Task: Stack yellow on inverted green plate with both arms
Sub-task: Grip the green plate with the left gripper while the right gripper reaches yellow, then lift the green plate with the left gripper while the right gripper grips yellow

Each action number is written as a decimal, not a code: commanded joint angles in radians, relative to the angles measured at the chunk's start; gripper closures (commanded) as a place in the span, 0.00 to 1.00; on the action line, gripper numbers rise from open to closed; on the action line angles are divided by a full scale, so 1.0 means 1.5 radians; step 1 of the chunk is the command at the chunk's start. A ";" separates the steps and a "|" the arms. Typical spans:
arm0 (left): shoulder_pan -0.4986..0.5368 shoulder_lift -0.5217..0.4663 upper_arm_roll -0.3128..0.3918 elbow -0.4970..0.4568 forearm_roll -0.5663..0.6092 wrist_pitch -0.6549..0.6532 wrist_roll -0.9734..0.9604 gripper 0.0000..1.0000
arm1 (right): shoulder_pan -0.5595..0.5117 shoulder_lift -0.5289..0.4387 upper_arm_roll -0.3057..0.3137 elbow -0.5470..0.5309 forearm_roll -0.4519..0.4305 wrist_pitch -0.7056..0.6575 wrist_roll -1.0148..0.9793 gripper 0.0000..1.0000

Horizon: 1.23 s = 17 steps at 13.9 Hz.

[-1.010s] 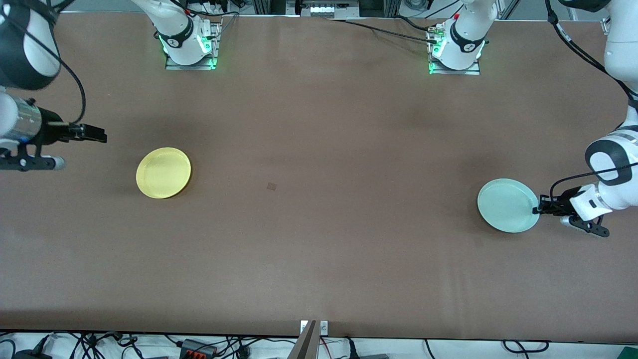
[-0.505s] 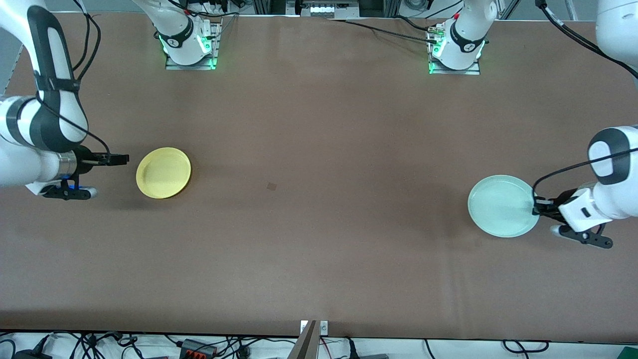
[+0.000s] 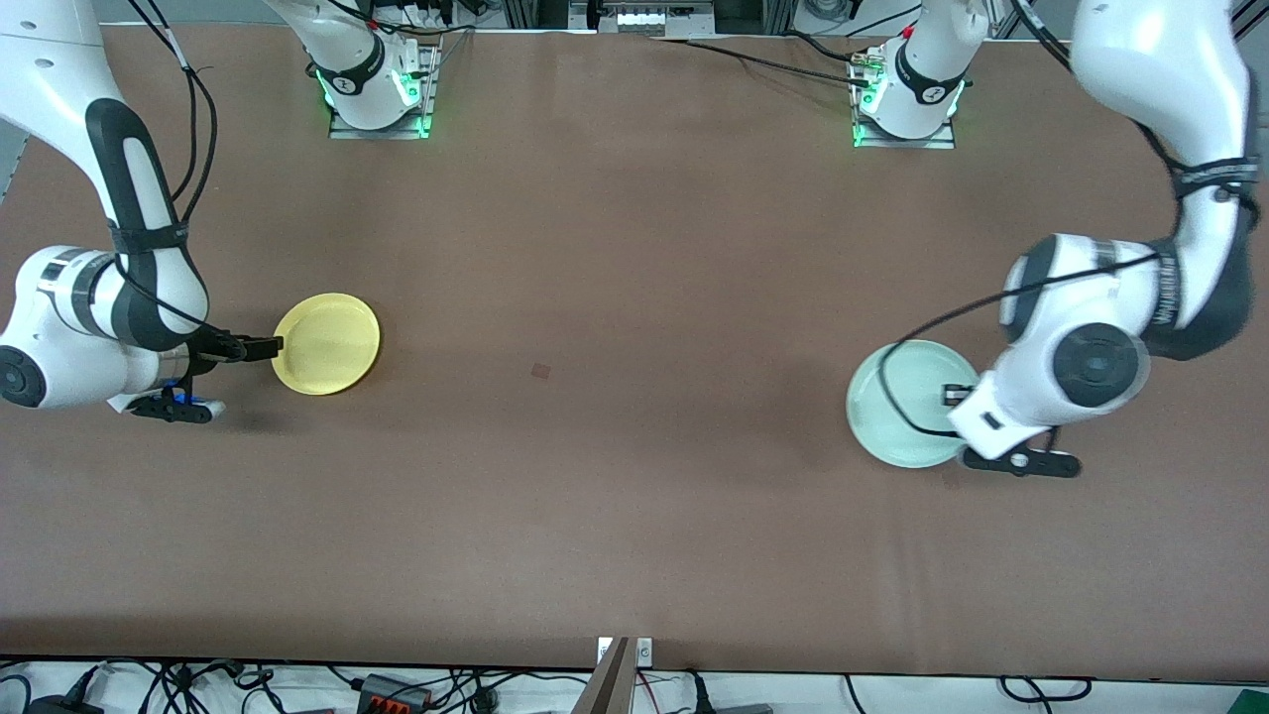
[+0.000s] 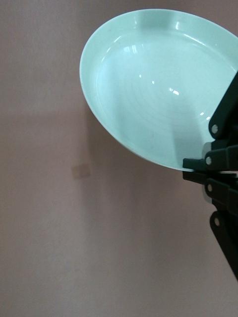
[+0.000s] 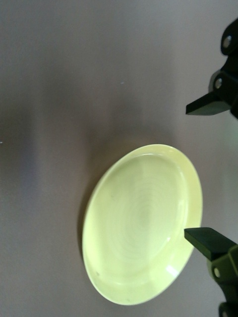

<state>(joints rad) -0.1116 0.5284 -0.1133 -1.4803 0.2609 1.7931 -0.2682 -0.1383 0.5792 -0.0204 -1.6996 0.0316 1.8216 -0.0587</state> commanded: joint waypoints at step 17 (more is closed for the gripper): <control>-0.255 0.046 0.014 0.001 0.179 -0.158 -0.392 0.99 | -0.025 0.080 0.004 0.005 0.008 0.009 -0.047 0.61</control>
<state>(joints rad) -0.4613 0.5868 -0.1060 -1.4888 0.4774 1.5837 -0.8242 -0.1652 0.6923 -0.0219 -1.6991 0.0319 1.8433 -0.1095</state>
